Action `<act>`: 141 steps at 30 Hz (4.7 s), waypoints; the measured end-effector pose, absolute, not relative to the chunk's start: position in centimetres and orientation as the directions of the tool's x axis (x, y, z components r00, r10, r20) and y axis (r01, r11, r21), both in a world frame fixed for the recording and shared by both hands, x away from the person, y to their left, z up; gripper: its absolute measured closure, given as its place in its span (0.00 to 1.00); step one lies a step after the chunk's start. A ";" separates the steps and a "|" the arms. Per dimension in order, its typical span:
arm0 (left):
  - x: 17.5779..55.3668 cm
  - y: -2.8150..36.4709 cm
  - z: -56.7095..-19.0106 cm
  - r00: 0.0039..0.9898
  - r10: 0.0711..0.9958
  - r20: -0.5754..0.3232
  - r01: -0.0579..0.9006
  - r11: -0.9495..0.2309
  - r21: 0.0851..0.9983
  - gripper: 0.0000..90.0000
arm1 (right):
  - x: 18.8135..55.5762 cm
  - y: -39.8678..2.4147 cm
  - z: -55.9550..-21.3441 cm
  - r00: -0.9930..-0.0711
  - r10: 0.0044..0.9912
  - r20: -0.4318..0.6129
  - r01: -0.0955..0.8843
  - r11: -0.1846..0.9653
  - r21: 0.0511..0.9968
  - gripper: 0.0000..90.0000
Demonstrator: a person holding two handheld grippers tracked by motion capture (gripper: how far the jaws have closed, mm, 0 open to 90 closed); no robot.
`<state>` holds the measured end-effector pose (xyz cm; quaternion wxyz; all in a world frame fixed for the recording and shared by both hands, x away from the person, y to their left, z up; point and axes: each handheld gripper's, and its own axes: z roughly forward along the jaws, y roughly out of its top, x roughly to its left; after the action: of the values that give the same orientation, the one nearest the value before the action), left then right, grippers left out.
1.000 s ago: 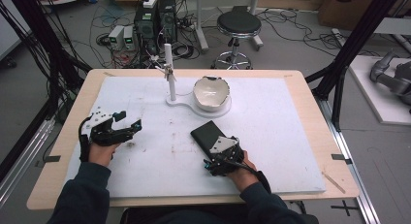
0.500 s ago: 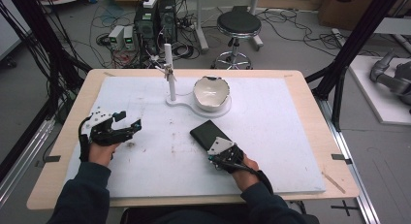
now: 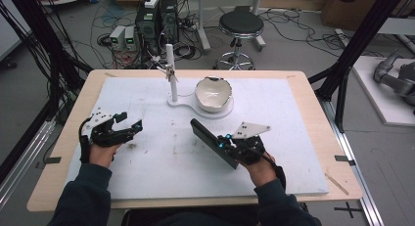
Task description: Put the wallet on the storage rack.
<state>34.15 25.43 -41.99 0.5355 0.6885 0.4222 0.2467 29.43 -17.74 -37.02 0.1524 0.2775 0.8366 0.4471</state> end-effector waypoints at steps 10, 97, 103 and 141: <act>34.2 25.5 -42.1 0.519 0.847 -0.114 0.322 -0.070 0.944 0.29 | 31.6 -20.2 -38.7 -0.738 0.668 0.100 0.425 0.345 0.837 0.88; 34.5 25.4 -42.4 0.513 0.849 -0.128 0.349 -0.070 0.935 0.23 | 32.8 -22.4 -29.5 -0.769 0.608 -0.200 0.043 0.361 0.932 0.82; 34.5 25.6 -42.5 0.511 0.849 -0.135 0.351 -0.062 0.934 0.22 | 35.6 -21.7 -26.6 -0.756 0.601 -0.260 -0.011 0.386 0.922 0.82; 34.4 25.6 -42.5 0.519 0.842 -0.147 0.358 -0.058 0.932 0.22 | 45.2 -13.6 -33.9 -0.809 0.185 -0.558 -0.197 0.809 0.554 0.79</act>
<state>34.43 25.61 -42.47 0.5314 0.6908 0.4342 0.2278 45.18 -13.58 -33.86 0.3093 -0.0034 0.8994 0.3089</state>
